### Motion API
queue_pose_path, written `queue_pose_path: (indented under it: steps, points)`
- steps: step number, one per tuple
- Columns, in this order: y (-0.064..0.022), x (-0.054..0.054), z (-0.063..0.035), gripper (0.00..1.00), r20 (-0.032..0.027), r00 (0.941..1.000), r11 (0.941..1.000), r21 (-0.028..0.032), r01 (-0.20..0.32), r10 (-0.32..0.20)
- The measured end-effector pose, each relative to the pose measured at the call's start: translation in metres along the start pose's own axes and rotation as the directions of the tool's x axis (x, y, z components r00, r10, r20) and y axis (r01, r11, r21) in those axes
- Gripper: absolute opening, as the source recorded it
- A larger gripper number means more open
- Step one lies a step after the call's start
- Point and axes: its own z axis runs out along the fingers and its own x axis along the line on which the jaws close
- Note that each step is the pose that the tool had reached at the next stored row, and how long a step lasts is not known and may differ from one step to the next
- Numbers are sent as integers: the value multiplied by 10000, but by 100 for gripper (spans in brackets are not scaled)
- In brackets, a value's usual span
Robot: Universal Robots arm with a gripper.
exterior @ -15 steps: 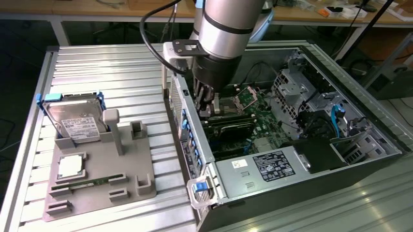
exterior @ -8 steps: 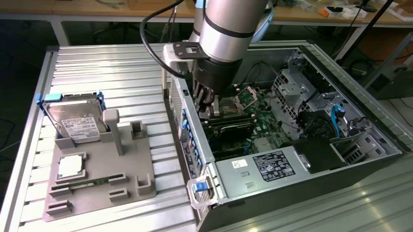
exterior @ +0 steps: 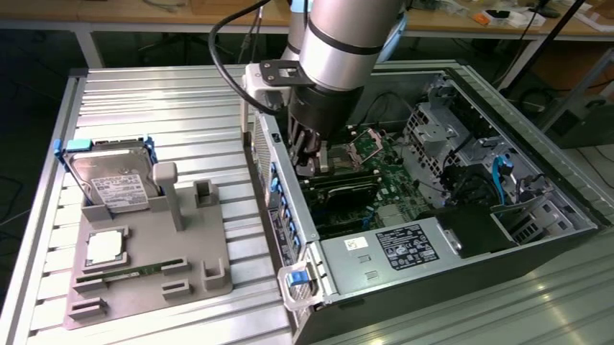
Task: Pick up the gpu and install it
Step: 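Press down on the gpu until it lock into place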
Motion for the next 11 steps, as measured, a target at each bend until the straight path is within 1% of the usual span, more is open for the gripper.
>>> queue_pose_path:
  steps: [1,3,4,5,6,7,11]
  points:
    - [-2,-1,-31,11,24,10000,10000,-10,4,-4]
    - [-16,-1,-42,11,163,9999,10000,-10,15,-15]
    - [-27,-1,-44,11,205,9998,10000,-13,18,-18]
    - [-60,-3,-47,11,276,9996,10000,-14,24,-23]
    - [-85,-3,-49,11,319,9995,10000,-14,27,-27]
    - [-95,-3,-49,11,328,9995,10000,-15,28,-28]
    - [-98,-3,-50,11,328,9995,10000,-15,28,-27]
